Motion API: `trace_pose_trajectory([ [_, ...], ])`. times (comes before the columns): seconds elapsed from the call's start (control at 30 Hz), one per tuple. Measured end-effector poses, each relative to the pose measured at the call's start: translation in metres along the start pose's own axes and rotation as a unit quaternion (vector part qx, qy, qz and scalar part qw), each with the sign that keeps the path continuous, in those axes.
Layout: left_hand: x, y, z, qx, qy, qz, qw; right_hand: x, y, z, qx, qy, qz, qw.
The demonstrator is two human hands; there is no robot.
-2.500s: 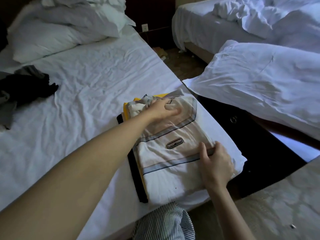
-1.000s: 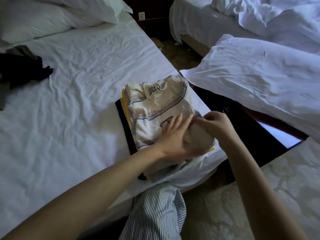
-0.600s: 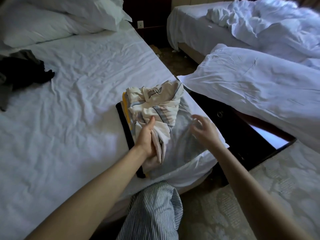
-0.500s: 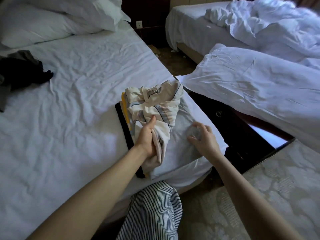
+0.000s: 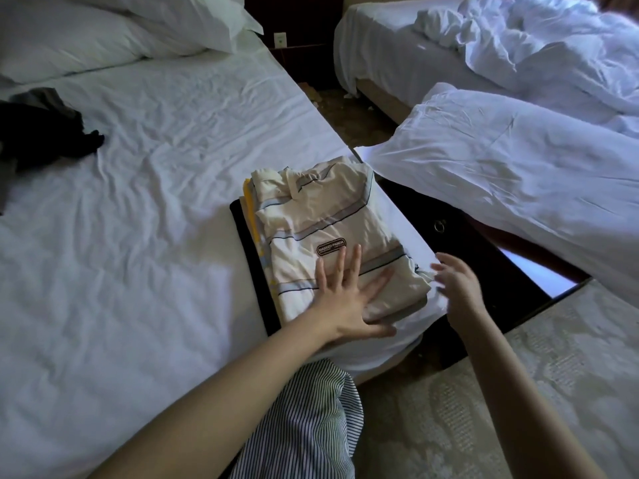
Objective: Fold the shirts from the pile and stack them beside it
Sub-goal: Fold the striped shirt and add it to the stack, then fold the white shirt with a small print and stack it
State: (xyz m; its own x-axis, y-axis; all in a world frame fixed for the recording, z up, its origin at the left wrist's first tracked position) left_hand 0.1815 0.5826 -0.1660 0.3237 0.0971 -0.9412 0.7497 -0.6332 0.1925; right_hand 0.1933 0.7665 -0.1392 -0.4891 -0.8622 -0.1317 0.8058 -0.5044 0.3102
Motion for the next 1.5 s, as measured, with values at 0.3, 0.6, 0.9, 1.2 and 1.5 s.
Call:
trace_pose_trajectory([
  [0.3, -0.051, 0.003, 0.094, -0.188, 0.038, -0.18, 0.965, 0.13, 0.019, 0.053, -0.408, 0.551, 0.049, 0.726],
  [0.6, -0.029, 0.0, 0.113, -0.242, 0.055, -0.119, 0.961, 0.127, -0.01, 0.011, -0.326, 0.621, 0.07, 0.709],
  [0.9, -0.016, 0.064, 0.133, -0.136, 0.107, -0.086, 0.981, 0.173, 0.042, 0.028, -0.355, 0.634, 0.076, 0.683],
  [1.2, -0.044, 0.215, 0.286, -0.299, 0.053, -0.165, 0.938, 0.322, 0.131, 0.024, -0.404, 0.536, 0.237, 0.703],
  [1.5, -0.039, 0.309, 0.422, -0.437, 0.09, -0.252, 0.859, 0.466, 0.168, 0.001, -0.44, 0.53, 0.312, 0.654],
])
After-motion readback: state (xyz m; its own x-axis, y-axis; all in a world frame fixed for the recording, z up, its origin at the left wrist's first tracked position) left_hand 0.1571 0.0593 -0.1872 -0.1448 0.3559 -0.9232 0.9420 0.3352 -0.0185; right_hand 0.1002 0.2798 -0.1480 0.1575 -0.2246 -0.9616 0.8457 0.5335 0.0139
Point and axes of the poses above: each hand's wrist, its own y-axis away from the middle knuckle, its own x-axis out of the palm, z = x × y, the point moved 5 cm from there along -y, towards the middle knuckle, and after that the axes turned 2 degrees about y, right-handed, at the moved point
